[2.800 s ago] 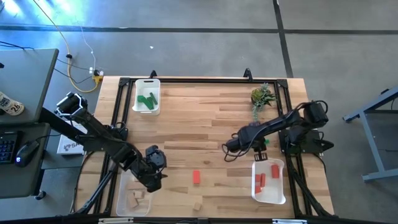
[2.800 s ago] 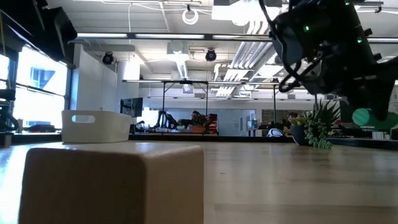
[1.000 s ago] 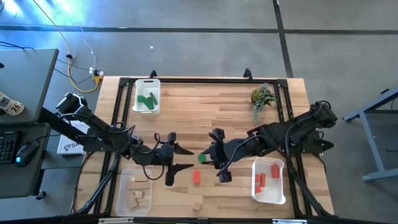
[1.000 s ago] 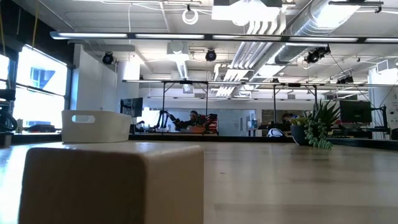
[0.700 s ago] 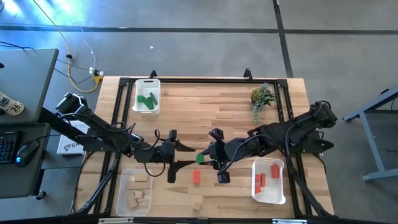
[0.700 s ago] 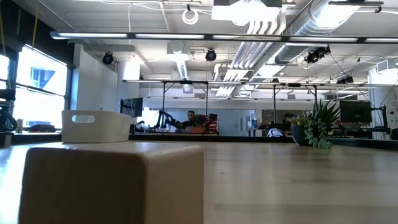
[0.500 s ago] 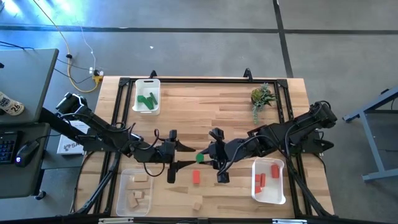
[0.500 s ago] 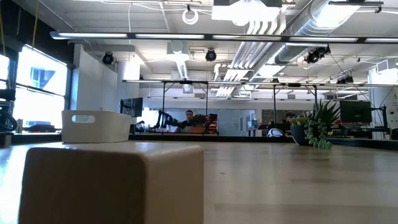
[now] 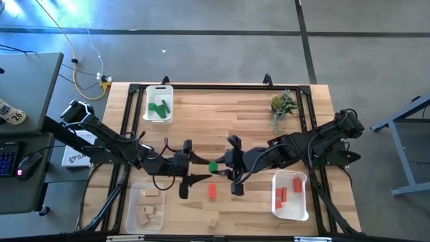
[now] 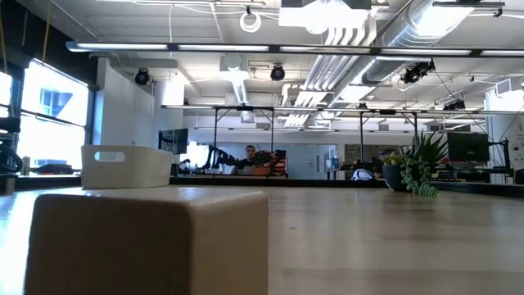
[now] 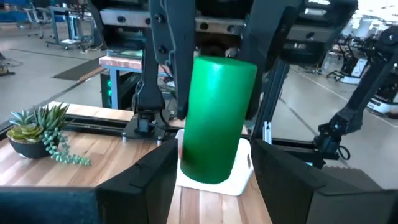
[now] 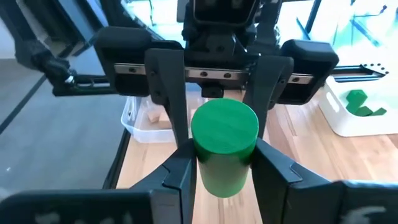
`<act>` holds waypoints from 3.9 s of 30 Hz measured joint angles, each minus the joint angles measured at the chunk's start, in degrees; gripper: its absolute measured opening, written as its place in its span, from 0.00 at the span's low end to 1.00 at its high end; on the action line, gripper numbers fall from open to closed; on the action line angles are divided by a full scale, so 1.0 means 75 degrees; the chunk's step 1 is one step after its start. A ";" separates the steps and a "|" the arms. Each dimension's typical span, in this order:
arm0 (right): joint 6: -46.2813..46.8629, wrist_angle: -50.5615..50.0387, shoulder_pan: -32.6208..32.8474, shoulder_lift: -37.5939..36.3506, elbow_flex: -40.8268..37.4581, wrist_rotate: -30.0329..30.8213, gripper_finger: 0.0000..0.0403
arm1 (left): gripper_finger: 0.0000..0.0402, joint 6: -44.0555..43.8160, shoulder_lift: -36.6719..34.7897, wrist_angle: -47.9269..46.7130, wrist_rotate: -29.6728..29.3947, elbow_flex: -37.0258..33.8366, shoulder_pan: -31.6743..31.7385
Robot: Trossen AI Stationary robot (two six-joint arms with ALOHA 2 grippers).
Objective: Sort & place blocks by color
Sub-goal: Put the green block into the top white bin, then put the orange block into the bottom white bin
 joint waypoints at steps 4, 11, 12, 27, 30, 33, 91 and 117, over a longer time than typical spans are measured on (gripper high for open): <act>0.0257 0.0120 -0.0002 0.0000 0.0000 0.0156 0.25 | 0.48 0.0000 0.0000 0.0061 -0.0006 0.0000 0.0113; 0.0262 0.0398 -0.0047 0.0003 0.0000 0.0285 0.25 | 0.48 0.0000 0.0000 0.0118 -0.0001 0.0000 0.0325; 0.0262 0.0397 -0.0065 0.0003 0.0000 0.0281 0.25 | 0.48 0.0000 0.0000 0.0117 0.0003 0.0000 0.0351; 0.0271 0.0372 -0.0200 0.0000 0.0000 0.0049 0.25 | 0.27 0.0587 0.0000 0.0203 0.0064 0.0000 0.0426; 0.0265 0.0327 -0.0201 -0.0003 0.0000 0.0049 0.25 | 0.26 0.0606 0.0003 0.0203 0.0067 0.0000 0.0426; 0.0253 0.0314 -0.0201 -0.0003 0.0000 0.0041 0.27 | 0.27 0.0601 0.0006 0.0179 0.0064 -0.0003 0.0426; -0.0084 -0.0980 -0.0189 -0.0003 -0.0003 0.0072 0.52 | 0.28 -0.2614 -0.0172 -0.9886 -0.0212 0.0000 0.6477; 0.0573 -0.1091 -0.0178 -0.0003 -0.0003 -0.0201 0.52 | 0.45 -0.2339 -0.0172 -1.0376 0.1146 0.0000 0.8417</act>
